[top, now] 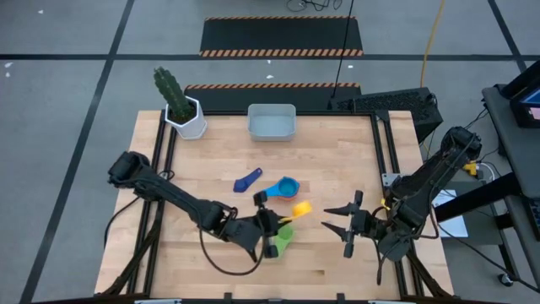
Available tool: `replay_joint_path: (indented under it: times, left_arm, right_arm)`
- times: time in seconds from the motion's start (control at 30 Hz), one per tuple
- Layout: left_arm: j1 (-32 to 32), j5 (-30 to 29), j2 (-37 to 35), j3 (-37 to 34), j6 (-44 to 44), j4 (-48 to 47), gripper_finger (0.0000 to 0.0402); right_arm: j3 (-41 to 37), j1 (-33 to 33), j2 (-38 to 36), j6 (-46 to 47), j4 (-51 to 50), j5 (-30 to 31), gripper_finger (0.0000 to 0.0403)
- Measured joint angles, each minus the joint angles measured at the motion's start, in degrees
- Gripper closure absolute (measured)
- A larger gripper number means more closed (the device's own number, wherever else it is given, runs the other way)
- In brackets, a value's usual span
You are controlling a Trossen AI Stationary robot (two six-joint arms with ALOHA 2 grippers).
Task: Nest measuring cups in basket
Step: Stack the yellow measuring cup on top of the light blue measuring cup
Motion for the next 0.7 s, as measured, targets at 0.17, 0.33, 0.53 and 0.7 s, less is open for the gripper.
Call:
replay_joint_path:
  times: [0.17,0.33,0.53,0.7]
  left_arm:
    - [-0.3,-5.7,-2.0,-0.1,-2.2,-5.6,0.0386]
    - [-0.5,-7.1,-5.4,-6.8,-1.9,4.5,0.0391]
    - [0.1,-3.0,-8.6,-21.1,0.4,34.0,0.0386]
    - [1.6,-0.5,-7.4,-27.1,-0.4,49.2,0.0395]
  right_arm:
    - [0.0,0.0,0.3,-3.1,-0.3,0.2,0.0240]
    - [0.0,-1.0,2.7,-5.4,0.1,0.4,0.0240]
    - [0.0,-3.1,5.6,-5.4,0.6,4.4,0.0240]
    - [0.0,-3.8,7.1,-6.4,0.6,9.1,0.0241]
